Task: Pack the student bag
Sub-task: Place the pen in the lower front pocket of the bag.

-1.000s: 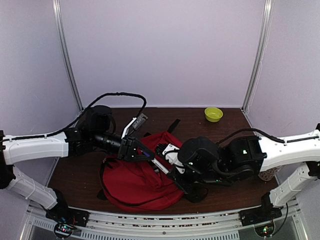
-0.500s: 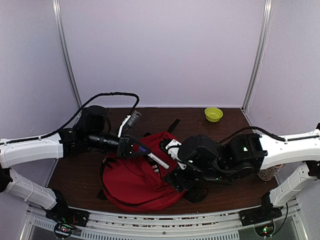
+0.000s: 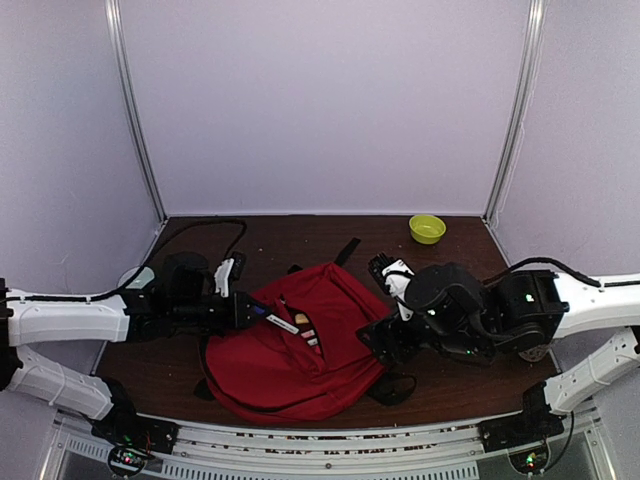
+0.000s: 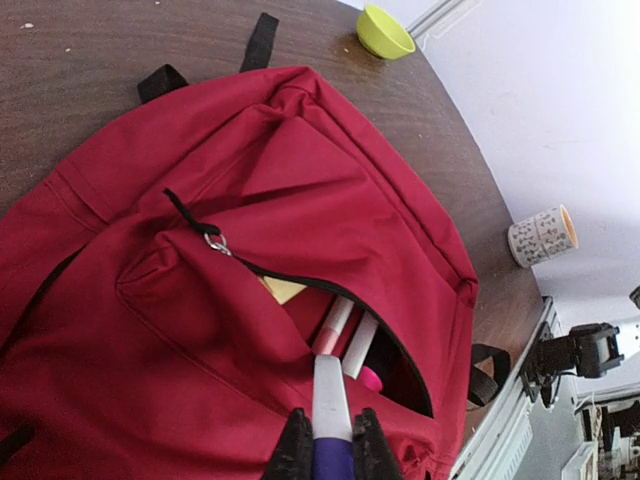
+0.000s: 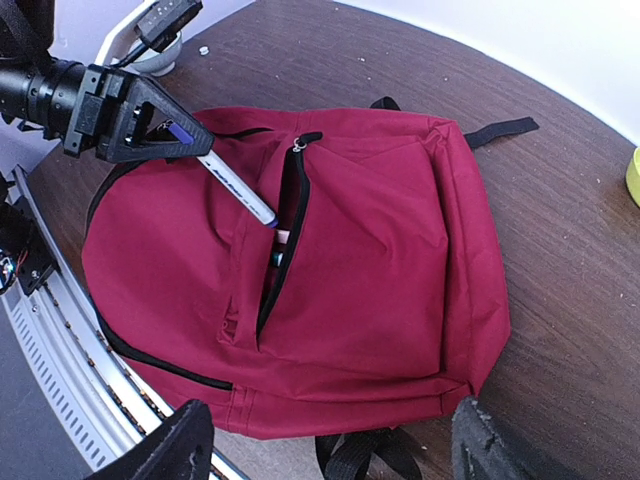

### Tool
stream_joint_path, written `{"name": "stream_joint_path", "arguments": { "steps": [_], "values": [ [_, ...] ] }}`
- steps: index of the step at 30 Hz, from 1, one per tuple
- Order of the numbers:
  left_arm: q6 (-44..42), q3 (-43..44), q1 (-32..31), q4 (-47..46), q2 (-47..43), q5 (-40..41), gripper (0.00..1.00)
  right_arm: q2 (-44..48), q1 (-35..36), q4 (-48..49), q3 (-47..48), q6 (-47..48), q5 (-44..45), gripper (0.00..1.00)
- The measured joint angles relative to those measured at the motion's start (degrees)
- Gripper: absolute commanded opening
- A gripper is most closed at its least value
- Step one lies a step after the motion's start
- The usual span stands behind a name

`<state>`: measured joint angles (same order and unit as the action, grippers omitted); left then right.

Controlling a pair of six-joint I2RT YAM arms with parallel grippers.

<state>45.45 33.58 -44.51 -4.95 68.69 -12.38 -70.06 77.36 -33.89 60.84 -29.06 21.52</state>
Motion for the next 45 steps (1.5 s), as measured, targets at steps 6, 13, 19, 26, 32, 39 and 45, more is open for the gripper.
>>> {"name": "stream_joint_path", "arguments": {
  "steps": [6,13,19,26,32,39,45],
  "values": [
    [5.4,-1.9,-0.3,-9.1,5.0,3.8,0.0,0.7,0.0,1.2,-2.0,-1.6,0.6,0.83],
    [11.0,-2.7,-6.1,-18.6,12.3,12.0,0.0,1.0,0.0,1.9,-2.3,-2.4,0.9,0.83],
    [13.1,-0.2,-10.8,-22.5,17.7,16.9,0.18,1.6,0.0,2.6,-2.6,-2.6,1.2,0.83],
    [14.0,2.6,-12.5,-24.3,23.3,15.7,0.57,1.7,0.0,3.1,-3.2,-2.6,1.5,0.83],
    [10.3,-0.6,-12.6,-16.6,12.7,17.1,0.66,2.0,-0.1,3.3,-3.3,-2.4,1.5,0.83],
    [2.1,-0.1,-12.6,-0.9,2.5,18.2,0.35,2.6,-0.7,4.1,-3.6,-2.2,1.5,0.83],
    [-4.1,0.7,-12.6,8.1,2.6,14.2,0.21,2.7,-0.8,4.9,-4.5,-2.2,1.5,0.83]
  ]
}}
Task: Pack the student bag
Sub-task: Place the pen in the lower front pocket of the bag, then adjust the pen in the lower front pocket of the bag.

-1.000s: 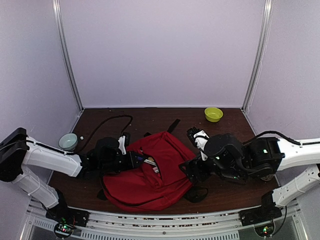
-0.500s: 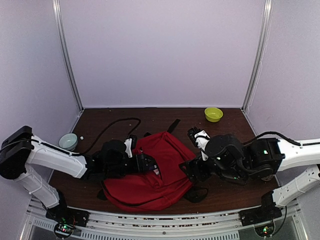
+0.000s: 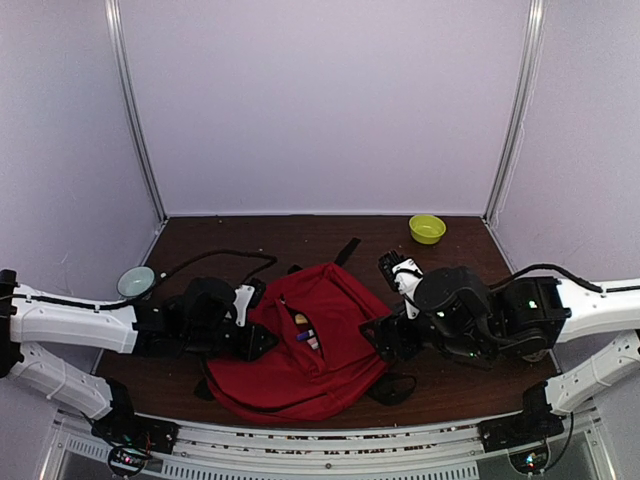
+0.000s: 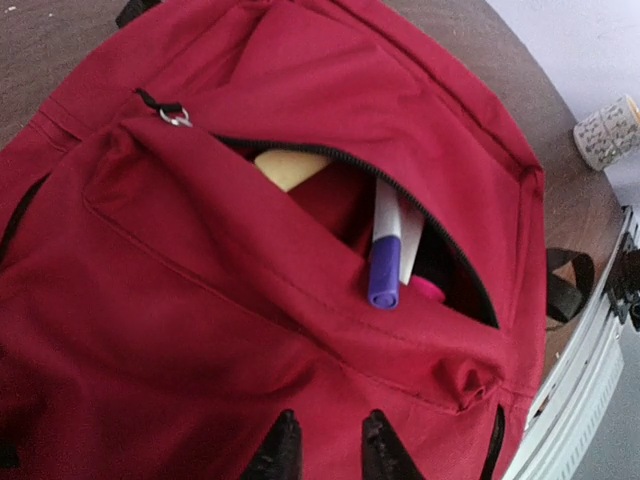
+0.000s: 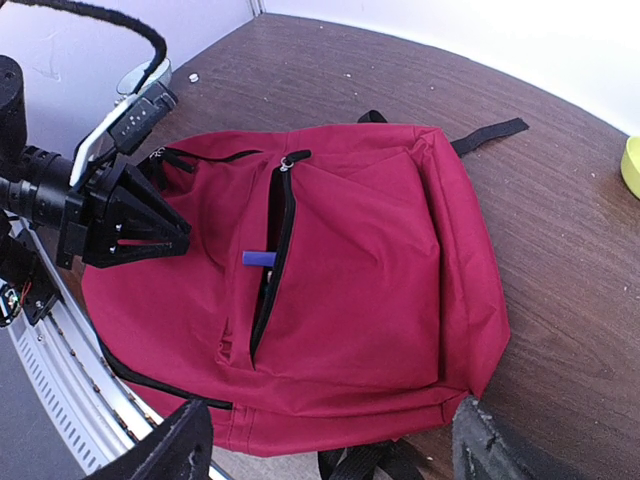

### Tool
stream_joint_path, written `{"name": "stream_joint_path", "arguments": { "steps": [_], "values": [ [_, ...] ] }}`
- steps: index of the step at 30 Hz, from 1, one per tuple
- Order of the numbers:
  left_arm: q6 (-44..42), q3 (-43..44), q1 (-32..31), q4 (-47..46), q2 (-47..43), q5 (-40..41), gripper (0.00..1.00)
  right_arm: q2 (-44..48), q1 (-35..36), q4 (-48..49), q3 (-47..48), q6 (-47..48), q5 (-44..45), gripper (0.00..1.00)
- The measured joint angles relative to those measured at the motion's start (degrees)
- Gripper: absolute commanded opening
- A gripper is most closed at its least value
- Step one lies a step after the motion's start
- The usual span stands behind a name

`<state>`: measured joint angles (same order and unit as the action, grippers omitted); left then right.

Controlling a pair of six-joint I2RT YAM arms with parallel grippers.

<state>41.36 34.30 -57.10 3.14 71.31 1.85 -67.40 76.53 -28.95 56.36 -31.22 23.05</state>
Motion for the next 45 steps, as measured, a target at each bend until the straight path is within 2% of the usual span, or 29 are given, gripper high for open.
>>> {"name": "stream_joint_path", "arguments": {
  "steps": [8,29,31,34,36,38,41,45],
  "values": [
    [-2.4,2.8,0.0,1.4,7.2,-3.9,0.14,1.0,0.0,0.3,-1.9,-0.1,0.0,0.83],
    [-2.5,17.4,-0.4,-0.5,22.9,-7.7,0.09,10.7,-0.8,-0.5,-8.3,-0.7,2.8,0.83],
    [-2.9,18.4,-0.4,0.4,22.8,-7.6,0.15,10.8,-1.0,-0.4,-8.2,-0.6,2.7,0.85],
    [-4.2,18.9,-0.4,4.7,18.8,-5.0,0.36,9.1,-1.3,-1.5,-6.0,0.1,2.7,0.89],
    [-4.8,18.9,-0.2,9.0,13.6,-2.1,0.45,6.2,-1.6,-1.7,-2.4,1.0,2.7,0.9],
    [-5.2,18.8,1.1,12.5,7.9,0.0,0.49,1.8,-2.3,-2.3,3.0,1.6,2.5,0.89],
    [-5.7,18.6,7.2,15.2,1.1,1.2,0.51,-6.0,-4.6,-3.5,11.9,2.3,1.4,0.89],
    [-6.5,17.6,15.8,16.7,0.5,0.6,0.51,-16.7,-8.7,-4.4,22.3,2.9,-2.5,0.87]
  ]
}}
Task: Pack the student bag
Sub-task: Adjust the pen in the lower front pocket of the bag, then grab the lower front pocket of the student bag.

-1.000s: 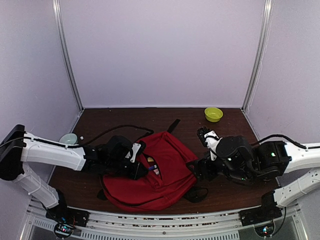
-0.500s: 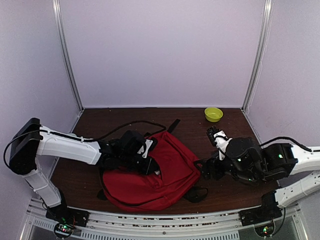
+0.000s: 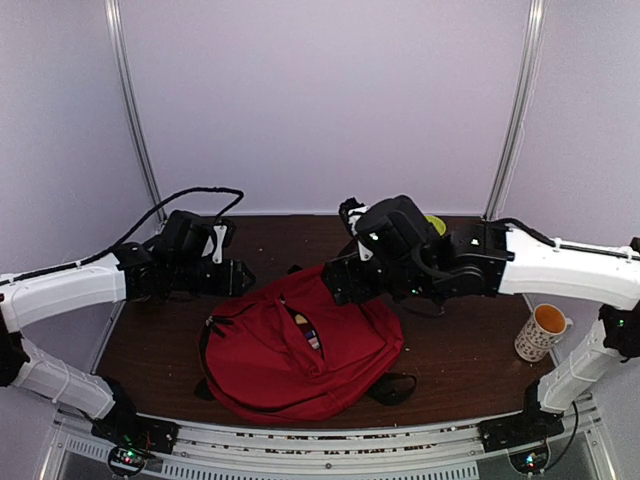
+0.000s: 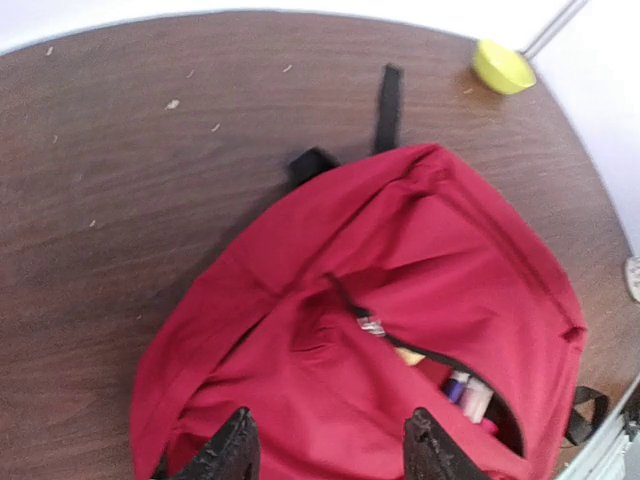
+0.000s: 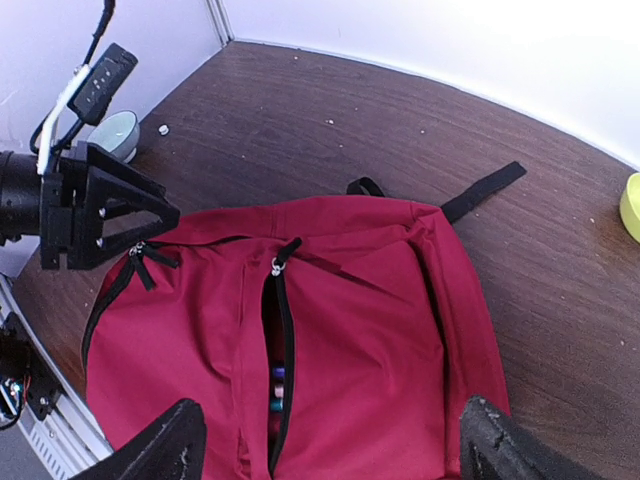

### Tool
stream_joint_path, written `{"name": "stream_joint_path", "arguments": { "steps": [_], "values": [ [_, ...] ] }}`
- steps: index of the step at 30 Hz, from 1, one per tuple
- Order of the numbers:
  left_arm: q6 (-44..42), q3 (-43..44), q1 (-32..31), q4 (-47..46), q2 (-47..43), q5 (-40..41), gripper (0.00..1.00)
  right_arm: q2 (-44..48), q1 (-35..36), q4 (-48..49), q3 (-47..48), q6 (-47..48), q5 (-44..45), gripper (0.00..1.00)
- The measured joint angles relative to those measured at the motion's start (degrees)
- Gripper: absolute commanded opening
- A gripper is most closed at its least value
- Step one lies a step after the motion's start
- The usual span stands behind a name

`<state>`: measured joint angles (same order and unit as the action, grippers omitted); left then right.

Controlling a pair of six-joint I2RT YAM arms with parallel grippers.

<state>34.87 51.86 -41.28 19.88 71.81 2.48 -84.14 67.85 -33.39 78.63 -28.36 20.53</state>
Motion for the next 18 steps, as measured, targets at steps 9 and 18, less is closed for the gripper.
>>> {"name": "stream_joint_path", "arguments": {
  "steps": [9,18],
  "values": [
    [-2.3,3.6,6.9,0.9,14.4,-11.4,0.5,-25.0,-5.3,-1.9,20.9,0.7,-12.4,0.83],
    [-2.4,4.8,9.9,-3.3,21.8,-21.4,0.43,-39.8,-11.4,-2.7,30.6,-8.9,-23.9,0.77]
  ]
}}
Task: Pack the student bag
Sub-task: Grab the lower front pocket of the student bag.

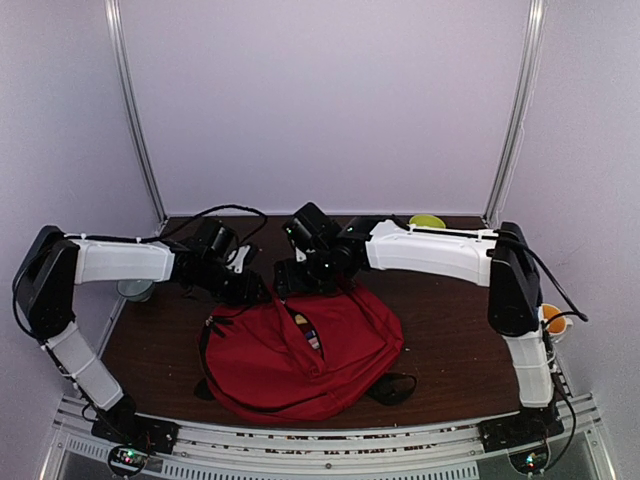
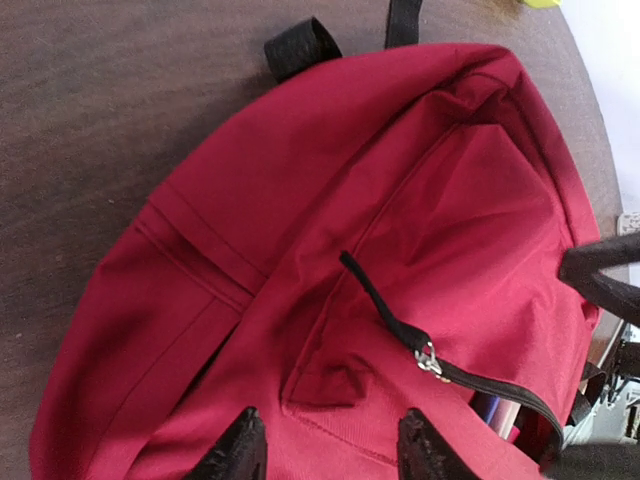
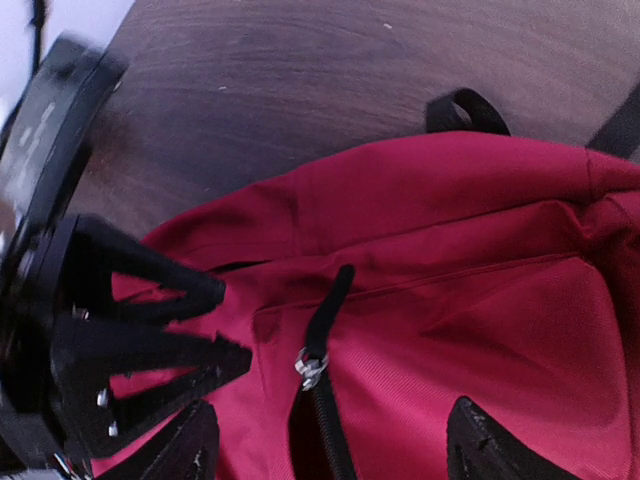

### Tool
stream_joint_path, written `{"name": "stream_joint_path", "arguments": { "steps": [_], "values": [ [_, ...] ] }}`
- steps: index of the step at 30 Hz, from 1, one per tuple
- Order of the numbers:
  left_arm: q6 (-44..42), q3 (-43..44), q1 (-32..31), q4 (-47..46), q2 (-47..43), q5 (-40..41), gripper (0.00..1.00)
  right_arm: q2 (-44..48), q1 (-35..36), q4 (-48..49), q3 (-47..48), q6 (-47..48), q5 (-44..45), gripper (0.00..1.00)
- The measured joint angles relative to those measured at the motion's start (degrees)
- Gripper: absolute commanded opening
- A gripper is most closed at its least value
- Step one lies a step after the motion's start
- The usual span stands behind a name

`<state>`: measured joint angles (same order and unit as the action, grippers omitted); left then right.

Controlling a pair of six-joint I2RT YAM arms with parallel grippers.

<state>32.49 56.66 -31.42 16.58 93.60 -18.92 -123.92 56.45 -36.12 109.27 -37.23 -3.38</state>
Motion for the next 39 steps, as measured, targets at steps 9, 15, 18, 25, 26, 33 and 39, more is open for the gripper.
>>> {"name": "stream_joint_path", "arguments": {
  "steps": [9,15,18,25,26,33,39],
  "values": [
    [0.8,-2.8,1.1,-6.8,4.9,-5.0,0.21,-6.7,-2.7,4.5,1.5,-11.1,-9.6,0.66],
    [1.6,-8.8,1.5,-15.0,4.6,-8.2,0.19,-10.0,-2.7,6.8,3.2,-14.6,-13.7,0.53],
    [1.9,-11.2,1.7,-18.7,4.0,-8.9,0.19,-11.4,-2.8,8.6,3.8,-16.2,-15.3,0.46],
    [2.1,-14.4,1.8,-24.5,3.6,-9.6,0.18,-13.0,-2.8,9.8,4.0,-17.3,-16.2,0.38],
    [2.2,-14.8,1.8,-25.2,3.6,-9.7,0.18,-13.0,-2.9,9.8,4.0,-17.2,-16.0,0.37],
    [2.4,-16.5,2.0,-28.6,3.6,-10.0,0.13,-14.8,-3.3,9.1,6.5,-15.2,-14.1,0.35],
    [2.4,-17.5,2.1,-30.4,3.6,-10.1,0.12,-15.3,-4.1,10.9,6.8,-14.4,-12.7,0.26]
  ]
}}
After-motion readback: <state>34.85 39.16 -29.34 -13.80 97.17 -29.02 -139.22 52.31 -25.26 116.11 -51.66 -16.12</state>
